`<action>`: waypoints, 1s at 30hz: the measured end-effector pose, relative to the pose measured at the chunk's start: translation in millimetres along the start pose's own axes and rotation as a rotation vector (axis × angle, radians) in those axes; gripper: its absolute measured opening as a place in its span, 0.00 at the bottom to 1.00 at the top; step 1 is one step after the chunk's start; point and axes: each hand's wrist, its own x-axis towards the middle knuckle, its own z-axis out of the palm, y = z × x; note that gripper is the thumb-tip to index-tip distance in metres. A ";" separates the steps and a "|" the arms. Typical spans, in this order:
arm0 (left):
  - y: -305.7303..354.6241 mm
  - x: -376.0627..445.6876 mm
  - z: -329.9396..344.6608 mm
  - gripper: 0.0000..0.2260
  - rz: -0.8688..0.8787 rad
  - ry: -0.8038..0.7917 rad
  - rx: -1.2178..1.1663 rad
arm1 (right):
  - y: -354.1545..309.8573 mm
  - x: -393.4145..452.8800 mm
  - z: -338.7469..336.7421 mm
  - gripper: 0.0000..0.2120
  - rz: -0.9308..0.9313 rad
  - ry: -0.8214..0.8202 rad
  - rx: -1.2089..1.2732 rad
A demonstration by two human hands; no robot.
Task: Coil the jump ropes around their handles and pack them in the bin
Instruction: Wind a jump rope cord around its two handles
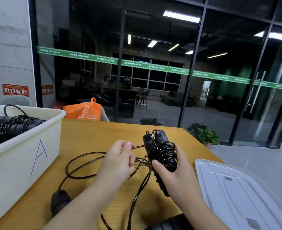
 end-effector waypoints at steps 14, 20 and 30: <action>14.4 10.6 -20.7 0.09 -0.164 -0.079 0.084 | 4.9 5.9 2.7 0.35 0.014 0.007 -0.268; -7.8 8.5 -20.3 0.06 0.393 0.057 0.787 | 1.2 1.5 2.4 0.36 -0.027 -0.013 -0.222; -9.3 7.2 -18.8 0.20 0.676 0.201 1.222 | -1.7 -2.6 -1.5 0.38 -0.029 -0.052 -0.009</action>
